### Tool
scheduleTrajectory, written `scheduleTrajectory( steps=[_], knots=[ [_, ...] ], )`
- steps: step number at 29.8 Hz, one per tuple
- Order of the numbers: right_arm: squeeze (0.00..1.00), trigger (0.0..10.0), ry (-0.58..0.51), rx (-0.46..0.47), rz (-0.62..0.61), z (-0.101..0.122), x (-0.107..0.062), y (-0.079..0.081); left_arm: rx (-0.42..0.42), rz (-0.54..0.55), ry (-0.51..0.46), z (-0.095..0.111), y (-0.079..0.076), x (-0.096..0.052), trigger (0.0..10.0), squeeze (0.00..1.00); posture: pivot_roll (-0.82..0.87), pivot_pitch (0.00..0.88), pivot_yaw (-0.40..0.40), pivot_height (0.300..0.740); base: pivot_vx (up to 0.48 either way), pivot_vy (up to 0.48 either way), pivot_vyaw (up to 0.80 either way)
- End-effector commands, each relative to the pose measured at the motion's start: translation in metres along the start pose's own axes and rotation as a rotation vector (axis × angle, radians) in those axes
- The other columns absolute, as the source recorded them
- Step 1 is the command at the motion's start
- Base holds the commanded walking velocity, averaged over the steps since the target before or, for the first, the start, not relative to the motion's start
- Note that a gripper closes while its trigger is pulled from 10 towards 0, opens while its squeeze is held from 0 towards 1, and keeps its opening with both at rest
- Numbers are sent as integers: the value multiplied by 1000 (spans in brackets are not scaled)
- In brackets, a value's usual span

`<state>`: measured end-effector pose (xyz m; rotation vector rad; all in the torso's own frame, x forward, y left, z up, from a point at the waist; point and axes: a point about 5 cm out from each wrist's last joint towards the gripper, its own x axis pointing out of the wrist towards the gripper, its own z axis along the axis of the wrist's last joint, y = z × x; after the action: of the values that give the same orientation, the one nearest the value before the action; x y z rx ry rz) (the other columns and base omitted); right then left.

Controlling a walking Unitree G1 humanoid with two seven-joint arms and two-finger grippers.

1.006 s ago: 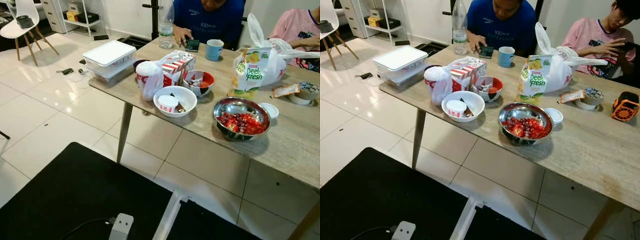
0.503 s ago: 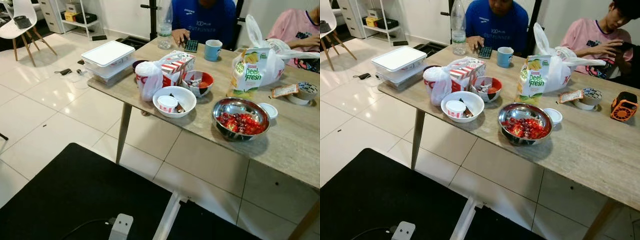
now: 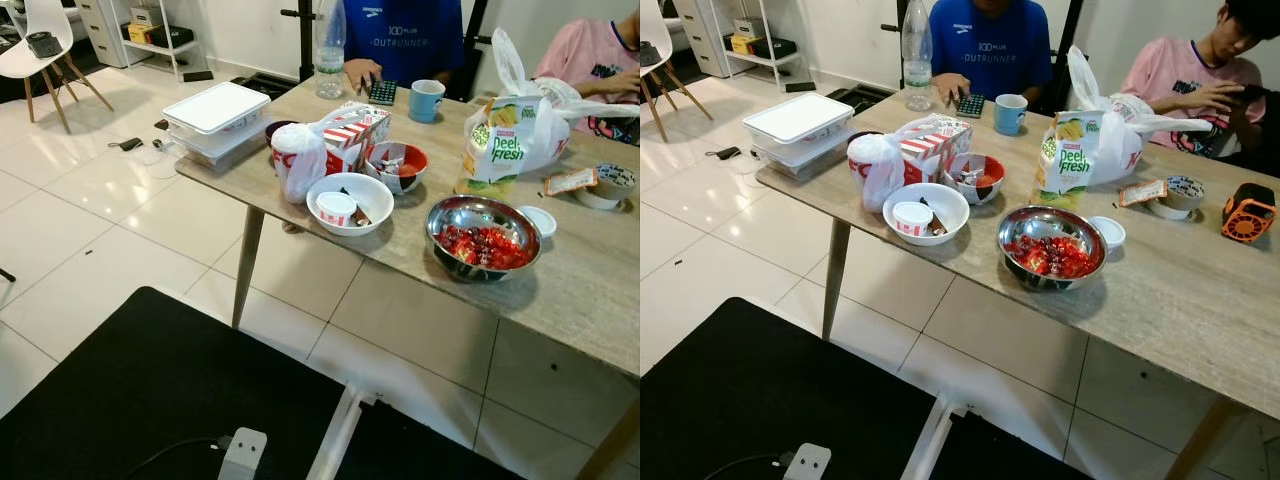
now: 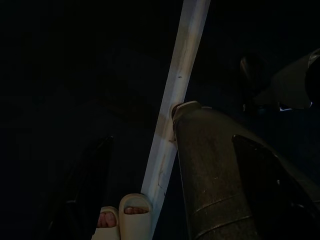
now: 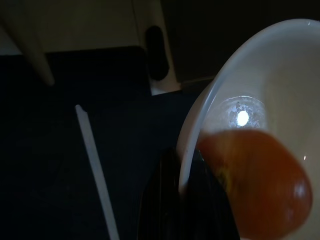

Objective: Restocking fridge

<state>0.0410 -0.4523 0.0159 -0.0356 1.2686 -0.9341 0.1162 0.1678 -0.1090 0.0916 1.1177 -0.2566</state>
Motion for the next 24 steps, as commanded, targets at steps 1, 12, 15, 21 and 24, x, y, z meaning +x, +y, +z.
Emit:
scheduleTrajectory(
  steps=[1, 12, 15, 21, 24],
  knots=[
    [0, 0, -35, 21, 4, 2, 1, 6, -35, -78, 154, -39, -23, -5, 10000, 0, -70, 22, -65, 740, 0, 0, 0],
    [0, 0, -57, -37, 114, -16, 6, 71, -29, -72, 149, -37, -21, -4, 10000, 0, -53, 12, -63, 740, 0, 0, 0],
    [0, 0, -53, -58, 132, -20, 6, 81, -26, -72, 149, -37, -20, -4, 10000, 0, -50, 2, -60, 740, 0, 0, 0],
    [0, 10000, -23, -197, 258, -39, 0, 130, -19, -70, 146, -35, -18, -4, 10000, 0, -37, 0, -56, 740, 0, 0, 0],
    [0, 10000, -21, -271, 309, -46, -4, 151, -16, -67, 143, -34, -16, -4, 10000, 0, -33, 0, -54, 740, 0, 0, 0]
  ],
)
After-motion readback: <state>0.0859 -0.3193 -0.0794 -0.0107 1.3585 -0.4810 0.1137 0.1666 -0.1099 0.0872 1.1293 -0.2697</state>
